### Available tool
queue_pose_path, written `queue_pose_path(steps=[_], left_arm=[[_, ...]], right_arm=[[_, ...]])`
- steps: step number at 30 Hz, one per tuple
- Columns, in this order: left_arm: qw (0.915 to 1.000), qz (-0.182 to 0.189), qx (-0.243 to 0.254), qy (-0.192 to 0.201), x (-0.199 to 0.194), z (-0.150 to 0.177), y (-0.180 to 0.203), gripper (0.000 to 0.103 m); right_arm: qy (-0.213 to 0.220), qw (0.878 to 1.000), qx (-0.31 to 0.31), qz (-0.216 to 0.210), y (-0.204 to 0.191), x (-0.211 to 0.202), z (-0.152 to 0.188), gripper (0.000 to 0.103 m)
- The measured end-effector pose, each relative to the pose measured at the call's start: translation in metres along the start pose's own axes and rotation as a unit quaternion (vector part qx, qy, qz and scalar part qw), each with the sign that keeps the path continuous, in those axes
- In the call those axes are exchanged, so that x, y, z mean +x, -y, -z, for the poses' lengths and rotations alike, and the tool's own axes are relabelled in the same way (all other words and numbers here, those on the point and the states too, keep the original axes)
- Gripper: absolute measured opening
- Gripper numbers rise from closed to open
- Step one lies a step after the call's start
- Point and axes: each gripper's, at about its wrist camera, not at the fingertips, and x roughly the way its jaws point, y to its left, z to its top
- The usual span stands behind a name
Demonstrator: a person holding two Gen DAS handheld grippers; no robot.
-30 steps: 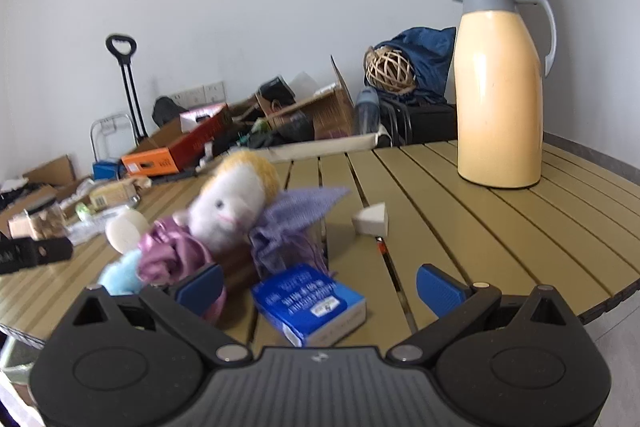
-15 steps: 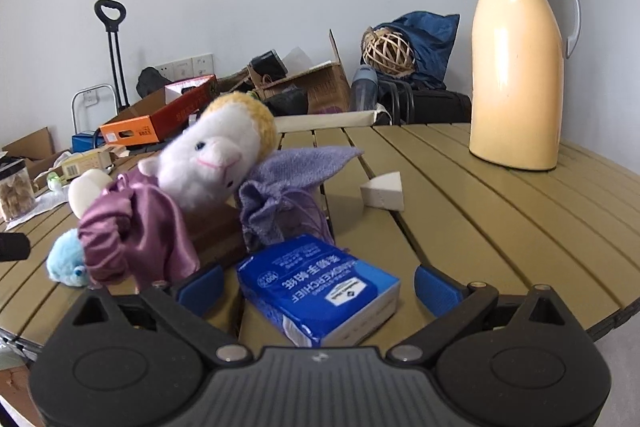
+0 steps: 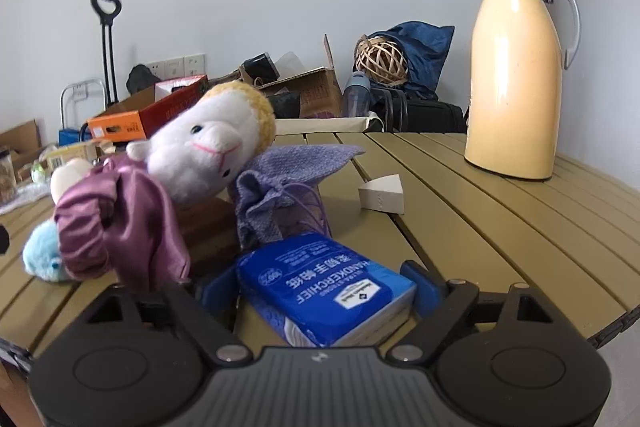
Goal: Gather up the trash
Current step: 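Close the left gripper on the blue plush while the right gripper grasps the blue tissue pack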
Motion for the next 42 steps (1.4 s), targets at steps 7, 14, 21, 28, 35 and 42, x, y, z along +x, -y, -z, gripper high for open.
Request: queue_pose_path(steps=[7, 14, 21, 28, 35, 42], left_arm=[[1.0000, -0.001, 0.000, -0.001, 0.001, 0.000, 0.002, 0.103], [1.0000, 0.001, 0.000, -0.006, 0.005, -0.003, 0.006, 0.103], [0.9998, 0.017, 0.008, 0.003, 0.007, -0.009, 0.029, 0.103], [0.9982, 0.001, 0.060, -0.002, 0.024, -0.011, 0.062, 0.103], [0.9990, -0.007, 0.042, -0.011, 0.044, -0.010, 0.066, 0.103], [0.9990, -0.019, 0.039, -0.013, 0.059, -0.009, 0.064, 0.103]], right_arm=[[0.010, 0.999, 0.024, -0.022, 0.009, -0.007, -0.001, 0.082], [0.027, 0.999, 0.026, -0.027, 0.012, -0.024, -0.003, 0.082], [0.056, 0.998, 0.028, -0.016, 0.031, -0.052, -0.009, 0.082], [0.070, 0.997, 0.041, 0.005, 0.061, -0.073, -0.012, 0.082], [0.061, 0.997, 0.054, 0.017, 0.077, -0.074, -0.008, 0.082], [0.055, 0.997, 0.049, 0.018, 0.077, -0.068, -0.006, 0.082]])
